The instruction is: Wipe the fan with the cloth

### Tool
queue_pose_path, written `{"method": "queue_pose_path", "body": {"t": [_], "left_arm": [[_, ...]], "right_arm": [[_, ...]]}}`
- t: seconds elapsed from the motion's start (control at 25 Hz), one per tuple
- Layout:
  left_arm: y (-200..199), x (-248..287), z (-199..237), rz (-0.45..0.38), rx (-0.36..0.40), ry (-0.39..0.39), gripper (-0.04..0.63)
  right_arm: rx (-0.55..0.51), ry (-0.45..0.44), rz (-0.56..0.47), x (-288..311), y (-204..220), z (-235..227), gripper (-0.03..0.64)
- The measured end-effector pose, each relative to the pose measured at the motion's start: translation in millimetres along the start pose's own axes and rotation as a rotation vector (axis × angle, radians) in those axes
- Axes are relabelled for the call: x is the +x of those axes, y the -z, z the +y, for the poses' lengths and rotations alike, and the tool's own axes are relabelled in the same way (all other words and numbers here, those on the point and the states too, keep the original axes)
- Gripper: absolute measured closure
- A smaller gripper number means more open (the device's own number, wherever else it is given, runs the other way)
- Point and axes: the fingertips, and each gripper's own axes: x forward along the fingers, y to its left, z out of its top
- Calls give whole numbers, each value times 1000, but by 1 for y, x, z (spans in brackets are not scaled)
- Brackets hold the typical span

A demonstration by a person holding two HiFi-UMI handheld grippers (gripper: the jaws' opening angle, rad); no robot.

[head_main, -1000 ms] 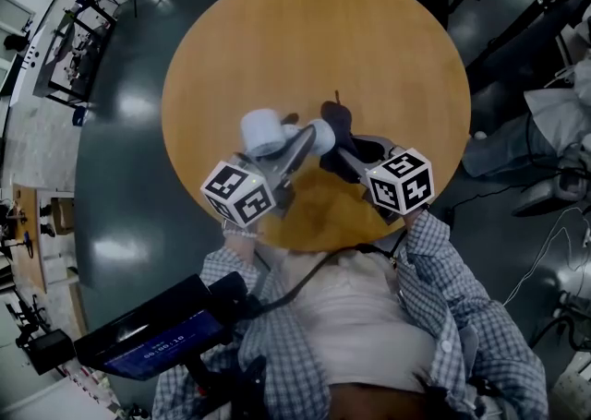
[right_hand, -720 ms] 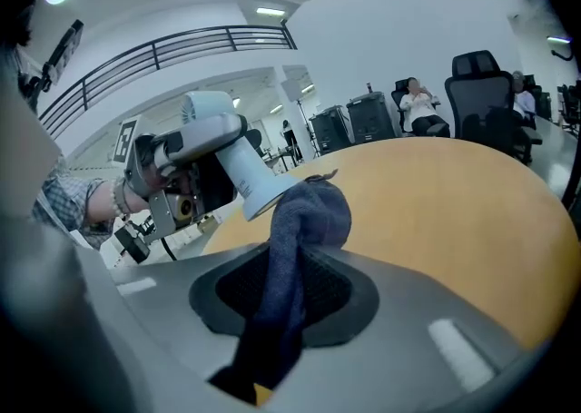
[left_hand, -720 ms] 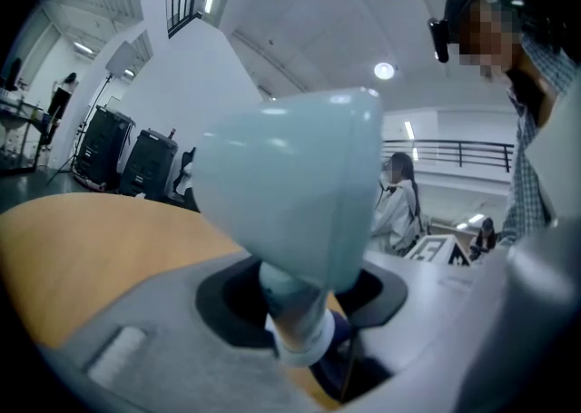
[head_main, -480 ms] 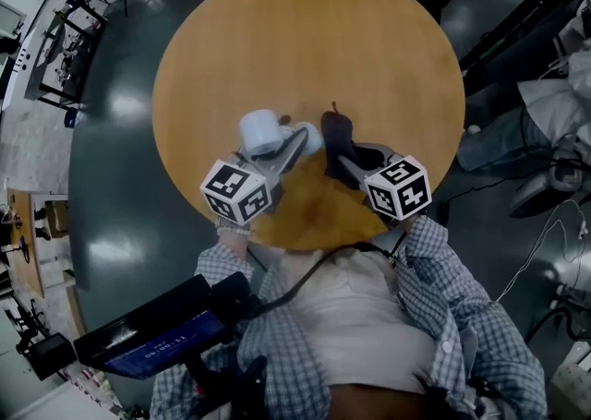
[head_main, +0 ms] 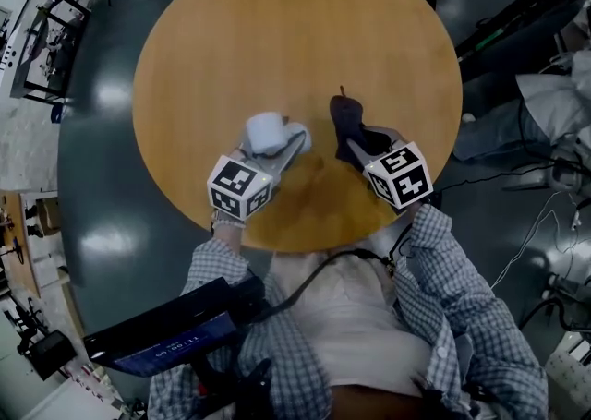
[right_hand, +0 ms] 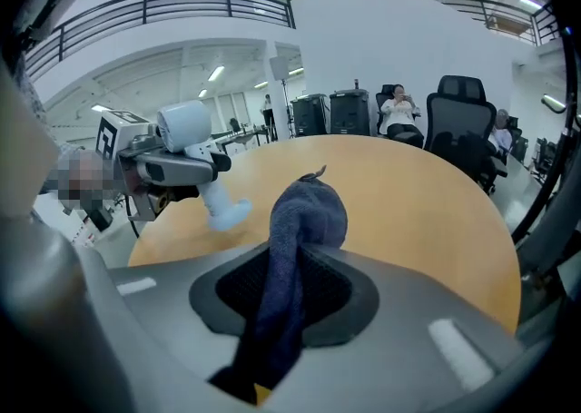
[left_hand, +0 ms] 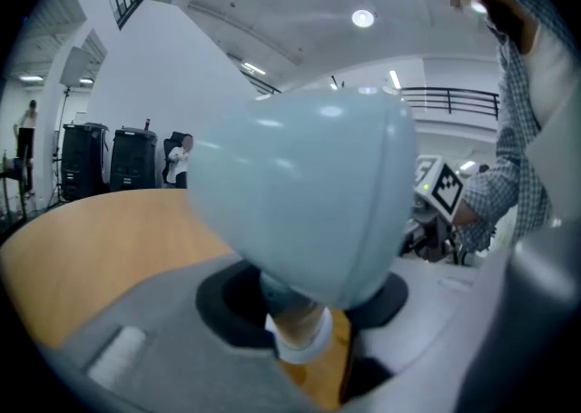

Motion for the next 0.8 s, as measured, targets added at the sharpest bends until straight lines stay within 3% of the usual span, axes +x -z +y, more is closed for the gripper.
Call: {"method": "queue_pose_path", "body": {"t": [0.48,0.8], "left_arm": [[40,25,18,130,54,-37,425],[45,35,17,132,110,-47,423]], "right_arm": [[-107,6,101,49,22,-6,529],[-229,67,146,57,27,-2,514]]}}
